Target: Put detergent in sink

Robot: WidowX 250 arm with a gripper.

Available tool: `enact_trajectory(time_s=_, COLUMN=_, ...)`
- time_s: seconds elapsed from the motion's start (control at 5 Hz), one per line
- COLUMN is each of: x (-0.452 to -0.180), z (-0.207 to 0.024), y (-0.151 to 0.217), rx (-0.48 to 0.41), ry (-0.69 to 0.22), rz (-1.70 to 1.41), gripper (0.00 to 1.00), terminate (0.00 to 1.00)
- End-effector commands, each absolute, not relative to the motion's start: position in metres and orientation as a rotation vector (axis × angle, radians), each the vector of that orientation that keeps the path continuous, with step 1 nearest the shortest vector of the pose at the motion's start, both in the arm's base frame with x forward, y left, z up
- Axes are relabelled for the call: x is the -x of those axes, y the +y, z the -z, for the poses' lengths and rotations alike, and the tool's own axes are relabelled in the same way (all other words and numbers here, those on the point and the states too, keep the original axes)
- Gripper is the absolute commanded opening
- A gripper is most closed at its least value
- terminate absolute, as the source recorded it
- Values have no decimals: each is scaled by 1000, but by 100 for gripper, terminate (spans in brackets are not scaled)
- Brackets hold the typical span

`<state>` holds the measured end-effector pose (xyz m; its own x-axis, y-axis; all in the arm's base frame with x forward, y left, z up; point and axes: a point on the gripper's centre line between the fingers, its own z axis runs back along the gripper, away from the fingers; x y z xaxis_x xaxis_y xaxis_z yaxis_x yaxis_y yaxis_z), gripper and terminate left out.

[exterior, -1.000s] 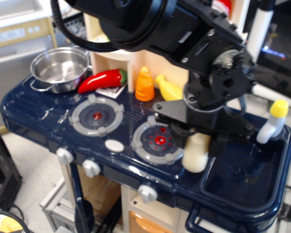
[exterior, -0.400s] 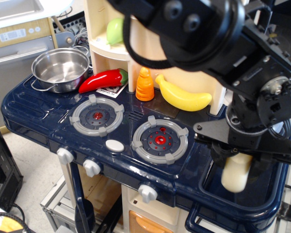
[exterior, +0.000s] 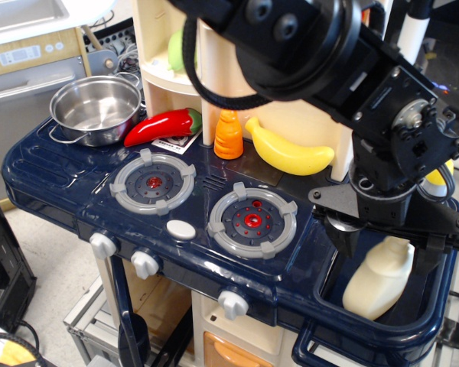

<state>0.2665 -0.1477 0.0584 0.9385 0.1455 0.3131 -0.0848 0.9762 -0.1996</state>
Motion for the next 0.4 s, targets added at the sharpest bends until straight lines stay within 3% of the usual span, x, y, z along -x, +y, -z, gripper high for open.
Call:
enact_trajectory(time_s=0.0, x=-270, z=-66, y=-149, rx=193, ry=-357, rz=-102, gripper=100, terminate=0)
enact_trajectory(time_s=0.2, x=-270, z=-66, y=-149, rx=193, ry=-357, rz=-102, gripper=100, terminate=100)
